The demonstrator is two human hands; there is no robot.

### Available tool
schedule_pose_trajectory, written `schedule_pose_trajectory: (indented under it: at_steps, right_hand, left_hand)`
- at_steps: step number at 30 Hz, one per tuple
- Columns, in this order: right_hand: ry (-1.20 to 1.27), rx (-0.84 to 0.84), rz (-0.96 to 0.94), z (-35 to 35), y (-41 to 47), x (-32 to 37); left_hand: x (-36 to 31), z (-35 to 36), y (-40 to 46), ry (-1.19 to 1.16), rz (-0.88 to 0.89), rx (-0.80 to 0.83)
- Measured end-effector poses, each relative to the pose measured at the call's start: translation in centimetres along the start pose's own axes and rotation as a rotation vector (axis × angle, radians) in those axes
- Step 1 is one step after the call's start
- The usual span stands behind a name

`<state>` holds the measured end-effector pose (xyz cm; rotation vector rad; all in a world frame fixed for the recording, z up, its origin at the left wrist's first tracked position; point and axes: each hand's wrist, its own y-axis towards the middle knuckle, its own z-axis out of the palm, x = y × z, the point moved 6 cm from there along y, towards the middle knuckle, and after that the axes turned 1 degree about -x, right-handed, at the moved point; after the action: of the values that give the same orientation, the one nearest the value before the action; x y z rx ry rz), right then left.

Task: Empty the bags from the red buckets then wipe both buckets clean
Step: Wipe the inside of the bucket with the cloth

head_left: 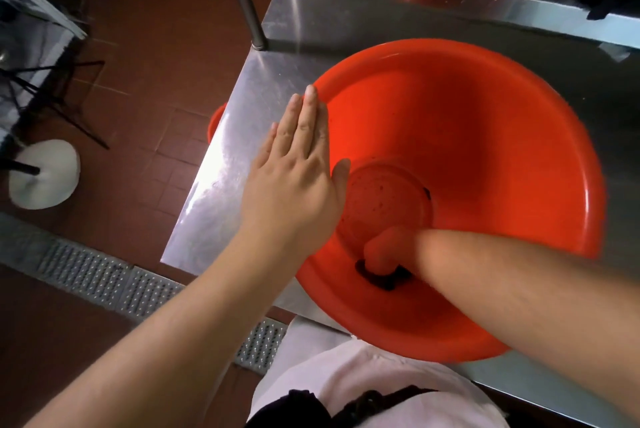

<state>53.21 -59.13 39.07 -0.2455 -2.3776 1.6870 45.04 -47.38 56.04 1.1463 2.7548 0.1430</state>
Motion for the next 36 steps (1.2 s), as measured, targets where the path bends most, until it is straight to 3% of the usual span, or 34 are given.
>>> schedule_pose_trajectory:
  at_steps: [5,13,19,22,26,29,33,36]
  right_hand:
    - [-0.122,0.055,-0.067,0.1,0.0,0.6]
    - [0.094,-0.020,-0.179,-1.0,-9.7,0.1]
    - [-0.183,-0.060,-0.273,-1.8,-18.0,-4.7]
    - [-0.279,-0.005,-0.190,-1.4,-16.4,-5.9]
    - [-0.509,0.088,-0.278,0.6,-9.8,-4.0]
    - [-0.451,0.233,-0.193,2.5,-4.7,-2.5]
    - [-0.584,0.083,-0.185,0.9,-1.7,-1.3]
    - [-0.602,0.121,-0.147,1.1,-0.8,-0.9]
  left_hand:
    - [0.1,-0.2,-0.1,0.008,0.005,0.017]
    - [0.3,-0.5,0.0,-0.001,0.015,0.017]
    - [0.4,-0.4,0.1,-0.047,0.007,0.021]
    - [0.3,-0.4,0.2,-0.063,0.017,0.009]
    - [0.2,-0.4,-0.2,-0.057,0.021,-0.012]
    - [0.2,-0.5,-0.1,-0.058,0.016,-0.003]
    - [-0.1,-0.7,0.2,-0.051,0.024,0.025]
    - [-0.2,-0.8,0.1,-0.040,0.014,0.038]
